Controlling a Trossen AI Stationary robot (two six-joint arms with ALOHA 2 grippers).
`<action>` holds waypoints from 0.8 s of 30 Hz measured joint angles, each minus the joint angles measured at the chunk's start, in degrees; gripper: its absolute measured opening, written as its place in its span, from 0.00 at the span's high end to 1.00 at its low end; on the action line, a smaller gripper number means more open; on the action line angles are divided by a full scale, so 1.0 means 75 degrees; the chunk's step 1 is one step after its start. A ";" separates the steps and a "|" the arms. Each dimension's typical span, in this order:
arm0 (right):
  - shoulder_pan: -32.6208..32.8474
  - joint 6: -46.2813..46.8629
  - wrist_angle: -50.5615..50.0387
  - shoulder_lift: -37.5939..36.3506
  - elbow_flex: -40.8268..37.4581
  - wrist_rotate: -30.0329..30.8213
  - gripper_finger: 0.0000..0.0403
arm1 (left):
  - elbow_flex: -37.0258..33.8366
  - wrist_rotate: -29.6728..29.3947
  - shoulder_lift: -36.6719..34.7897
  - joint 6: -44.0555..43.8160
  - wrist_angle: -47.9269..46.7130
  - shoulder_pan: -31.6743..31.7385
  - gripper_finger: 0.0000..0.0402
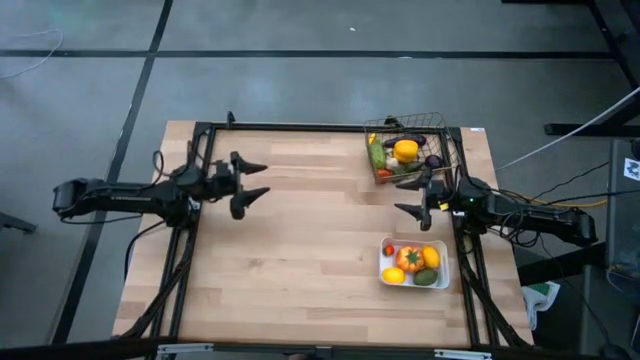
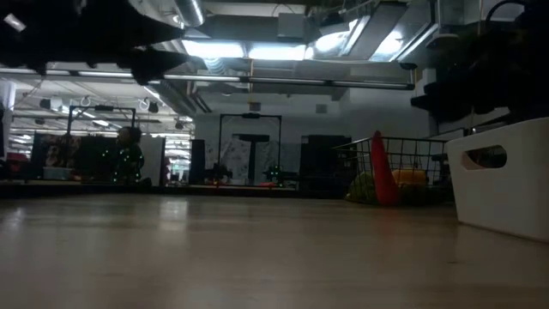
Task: Sort produce into baskets
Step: Return to Home Position
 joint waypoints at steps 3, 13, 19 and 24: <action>0.0001 0.0034 -0.0005 0.0003 0.0000 -0.0081 0.30 | -0.0599 -0.0028 -0.0426 0.0005 0.0618 -0.0103 0.20; 0.0000 0.0244 0.0137 -0.0567 0.0000 -0.0142 0.30 | -0.1337 -0.0396 -0.2039 0.0176 0.0121 -0.0085 0.20; 0.0003 0.0259 -0.0345 -0.1319 0.0000 -0.0142 0.30 | -0.1337 -0.0482 -0.3012 0.0402 -0.1191 -0.0085 0.20; 0.0003 0.0352 -0.0922 -0.1912 0.0000 -0.0141 0.30 | -0.1337 -0.0557 -0.3822 0.0233 -0.2558 -0.0085 0.20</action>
